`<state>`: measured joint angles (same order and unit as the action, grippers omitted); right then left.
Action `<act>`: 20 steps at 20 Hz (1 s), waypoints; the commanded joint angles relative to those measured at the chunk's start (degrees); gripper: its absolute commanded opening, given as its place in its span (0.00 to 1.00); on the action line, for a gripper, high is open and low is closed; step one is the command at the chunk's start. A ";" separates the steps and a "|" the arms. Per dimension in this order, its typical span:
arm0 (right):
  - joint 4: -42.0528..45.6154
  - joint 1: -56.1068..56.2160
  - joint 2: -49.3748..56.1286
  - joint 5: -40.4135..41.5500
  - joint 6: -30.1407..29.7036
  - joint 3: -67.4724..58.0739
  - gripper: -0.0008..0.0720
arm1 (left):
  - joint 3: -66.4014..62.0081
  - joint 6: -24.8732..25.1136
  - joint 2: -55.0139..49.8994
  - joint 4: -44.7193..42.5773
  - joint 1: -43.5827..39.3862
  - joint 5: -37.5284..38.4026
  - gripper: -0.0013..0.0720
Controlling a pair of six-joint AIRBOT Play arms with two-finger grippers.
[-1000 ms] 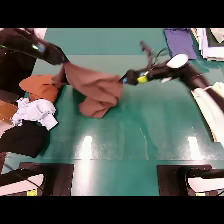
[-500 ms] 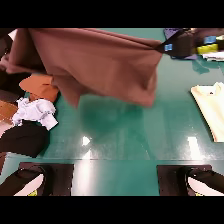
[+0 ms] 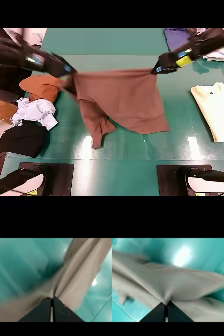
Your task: Fold the shirts.
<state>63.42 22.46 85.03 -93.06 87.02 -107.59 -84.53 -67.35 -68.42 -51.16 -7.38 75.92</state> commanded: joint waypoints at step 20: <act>-0.24 -18.38 5.44 -3.39 -1.33 -0.13 0.63 | 25.07 0.44 -10.08 1.97 6.12 -1.92 0.76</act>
<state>63.07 6.33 93.23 -93.80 86.17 -107.72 -68.58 -66.98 -79.35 -51.37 0.01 77.10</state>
